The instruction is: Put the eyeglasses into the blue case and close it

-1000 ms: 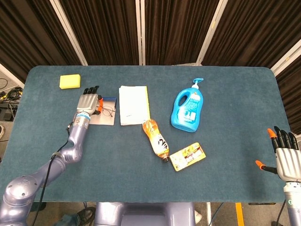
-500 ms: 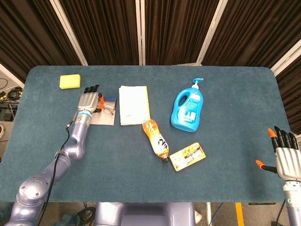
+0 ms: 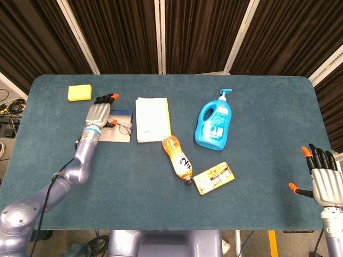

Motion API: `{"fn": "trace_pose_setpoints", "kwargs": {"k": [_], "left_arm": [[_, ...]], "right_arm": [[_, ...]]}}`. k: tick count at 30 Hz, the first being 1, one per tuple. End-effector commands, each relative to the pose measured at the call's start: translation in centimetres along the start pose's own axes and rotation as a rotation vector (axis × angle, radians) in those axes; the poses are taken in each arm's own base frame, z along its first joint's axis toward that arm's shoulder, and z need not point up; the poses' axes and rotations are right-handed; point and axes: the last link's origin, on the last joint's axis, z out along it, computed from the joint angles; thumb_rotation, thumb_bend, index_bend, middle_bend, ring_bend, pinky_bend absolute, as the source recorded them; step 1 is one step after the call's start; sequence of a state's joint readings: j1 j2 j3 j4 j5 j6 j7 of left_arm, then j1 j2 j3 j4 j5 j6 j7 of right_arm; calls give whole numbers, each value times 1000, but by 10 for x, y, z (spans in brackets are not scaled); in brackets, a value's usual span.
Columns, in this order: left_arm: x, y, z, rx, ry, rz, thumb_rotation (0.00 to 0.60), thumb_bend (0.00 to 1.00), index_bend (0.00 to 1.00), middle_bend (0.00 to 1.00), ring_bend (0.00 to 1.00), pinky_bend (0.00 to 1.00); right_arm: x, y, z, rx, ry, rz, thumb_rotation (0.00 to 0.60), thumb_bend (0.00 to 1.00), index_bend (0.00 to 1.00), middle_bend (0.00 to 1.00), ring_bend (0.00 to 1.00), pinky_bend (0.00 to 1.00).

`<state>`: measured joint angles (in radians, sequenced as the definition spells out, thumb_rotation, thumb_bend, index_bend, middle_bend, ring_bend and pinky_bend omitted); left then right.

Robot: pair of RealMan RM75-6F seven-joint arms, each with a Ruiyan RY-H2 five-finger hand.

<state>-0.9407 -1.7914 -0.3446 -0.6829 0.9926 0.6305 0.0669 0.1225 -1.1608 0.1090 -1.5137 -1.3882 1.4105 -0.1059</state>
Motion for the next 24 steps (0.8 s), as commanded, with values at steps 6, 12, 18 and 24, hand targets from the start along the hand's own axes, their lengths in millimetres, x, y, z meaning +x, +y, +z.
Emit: {"fn": "trace_pose_setpoints", "kwargs": {"k": [6, 12, 18, 24], "left_arm": [[5, -29, -44, -100, -62, 83, 600, 656, 333, 0, 0, 0], [-6, -30, -60, -140, -120, 161, 600, 692, 402, 0, 0, 0], [-24, -16, -68, -186, -128, 231, 600, 672, 403, 0, 0, 0], [-35, -4, -64, -185, -115, 274, 600, 635, 295, 0, 0, 0]], "right_arm": [[1, -3, -1, 16, 2, 7, 600, 0, 0, 0, 0, 0], [1, -6, -1, 26, -1, 11, 600, 0, 0, 0, 0, 0], [-1, -8, 0, 29, -8, 11, 600, 0, 0, 0, 0, 0], [-1, -5, 1, 20, -9, 12, 600, 0, 0, 0, 0, 0]]}}
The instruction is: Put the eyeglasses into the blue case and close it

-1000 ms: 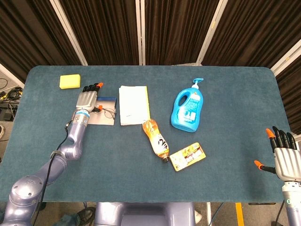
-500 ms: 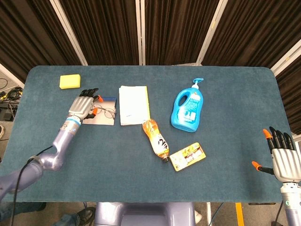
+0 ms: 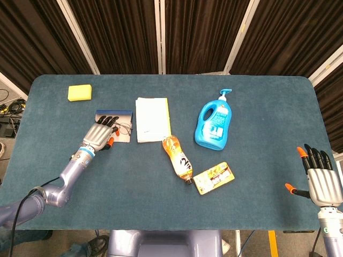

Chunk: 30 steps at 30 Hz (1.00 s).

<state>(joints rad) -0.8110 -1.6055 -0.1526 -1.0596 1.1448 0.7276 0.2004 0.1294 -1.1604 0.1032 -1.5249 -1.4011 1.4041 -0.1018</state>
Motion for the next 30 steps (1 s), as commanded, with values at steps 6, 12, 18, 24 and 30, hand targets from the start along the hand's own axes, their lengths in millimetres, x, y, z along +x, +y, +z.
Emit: {"fn": "trace_pose_setpoints", "kwargs": {"k": [6, 12, 18, 24, 30], "left_arm": [[-5, 16, 6, -3, 8, 36, 600, 639, 271, 0, 0, 0], [-8, 27, 7, -28, 13, 51, 600, 645, 271, 0, 0, 0], [-15, 38, 12, -36, 15, 75, 600, 647, 272, 0, 0, 0], [-14, 34, 19, 10, 42, 88, 600, 649, 274, 0, 0, 0], [-13, 26, 25, 44, 41, 76, 600, 650, 275, 0, 0, 0]], "right_arm": [[1, 5, -1, -14, 1, 0, 600, 0, 0, 0, 0, 0], [1, 6, -1, -15, 3, 1, 600, 0, 0, 0, 0, 0], [0, 5, -1, -13, 0, 1, 600, 0, 0, 0, 0, 0], [0, 7, 0, -19, -1, 0, 600, 0, 0, 0, 0, 0], [-1, 7, 1, -21, -5, -2, 600, 0, 0, 0, 0, 0]]}}
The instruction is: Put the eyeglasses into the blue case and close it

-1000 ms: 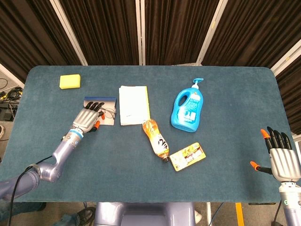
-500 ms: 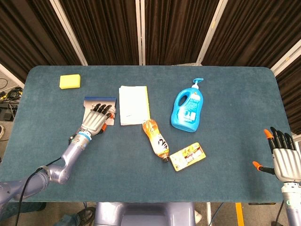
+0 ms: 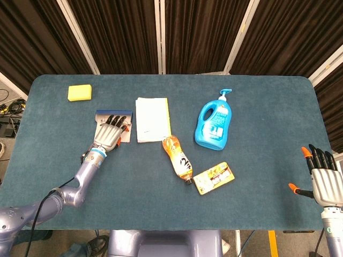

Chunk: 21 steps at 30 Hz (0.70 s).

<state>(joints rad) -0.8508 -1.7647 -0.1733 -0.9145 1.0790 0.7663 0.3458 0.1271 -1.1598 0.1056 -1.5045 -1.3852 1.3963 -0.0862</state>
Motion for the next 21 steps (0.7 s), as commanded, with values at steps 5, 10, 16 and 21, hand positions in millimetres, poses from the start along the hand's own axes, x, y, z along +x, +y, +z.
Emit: {"fn": "trace_pose_setpoints", "kwargs": {"k": [5, 10, 16, 21], "left_arm": [[3, -9, 9, 34, 6, -20, 600, 653, 281, 0, 0, 0], [7, -17, 9, 36, 18, -72, 600, 654, 283, 0, 0, 0], [7, -36, -3, 43, 17, -91, 600, 654, 292, 0, 0, 0], [1, -54, -7, 83, -3, -84, 600, 653, 295, 0, 0, 0]], "right_arm": [[-1, 0, 0, 0, -3, -2, 600, 0, 0, 0, 0, 0], [-1, 0, 1, -5, -5, 0, 600, 0, 0, 0, 0, 0], [-2, 0, 1, -2, -7, 1, 600, 0, 0, 0, 0, 0], [-2, -2, 0, 6, -9, 2, 600, 0, 0, 0, 0, 0]]}}
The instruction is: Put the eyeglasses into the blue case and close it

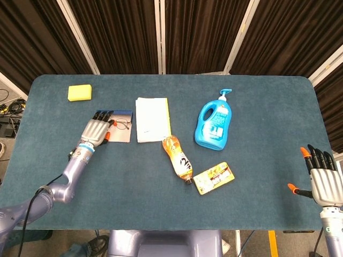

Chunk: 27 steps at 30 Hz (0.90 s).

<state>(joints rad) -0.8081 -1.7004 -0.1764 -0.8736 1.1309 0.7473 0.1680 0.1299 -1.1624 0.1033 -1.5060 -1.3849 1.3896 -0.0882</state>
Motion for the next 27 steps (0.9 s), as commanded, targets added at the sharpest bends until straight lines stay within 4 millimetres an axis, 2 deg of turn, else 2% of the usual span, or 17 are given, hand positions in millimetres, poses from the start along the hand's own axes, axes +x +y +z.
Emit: {"fn": "trace_pose_setpoints", "kwargs": {"k": [1, 12, 22, 27], "left_arm": [[-2, -7, 2, 25, -10, 7, 600, 652, 295, 0, 0, 0], [-9, 2, 14, 30, -23, -3, 600, 652, 295, 0, 0, 0], [2, 9, 31, 49, -4, -1, 600, 654, 295, 0, 0, 0], [1, 14, 39, 53, -15, 9, 600, 655, 295, 0, 0, 0]], "right_arm": [[0, -1, 0, 4, -1, 1, 600, 0, 0, 0, 0, 0], [-2, -2, 2, 1, -9, -1, 600, 0, 0, 0, 0, 0], [-3, 2, 2, -11, -15, 3, 600, 0, 0, 0, 0, 0], [-4, 2, 2, -13, -19, 1, 600, 0, 0, 0, 0, 0]]}}
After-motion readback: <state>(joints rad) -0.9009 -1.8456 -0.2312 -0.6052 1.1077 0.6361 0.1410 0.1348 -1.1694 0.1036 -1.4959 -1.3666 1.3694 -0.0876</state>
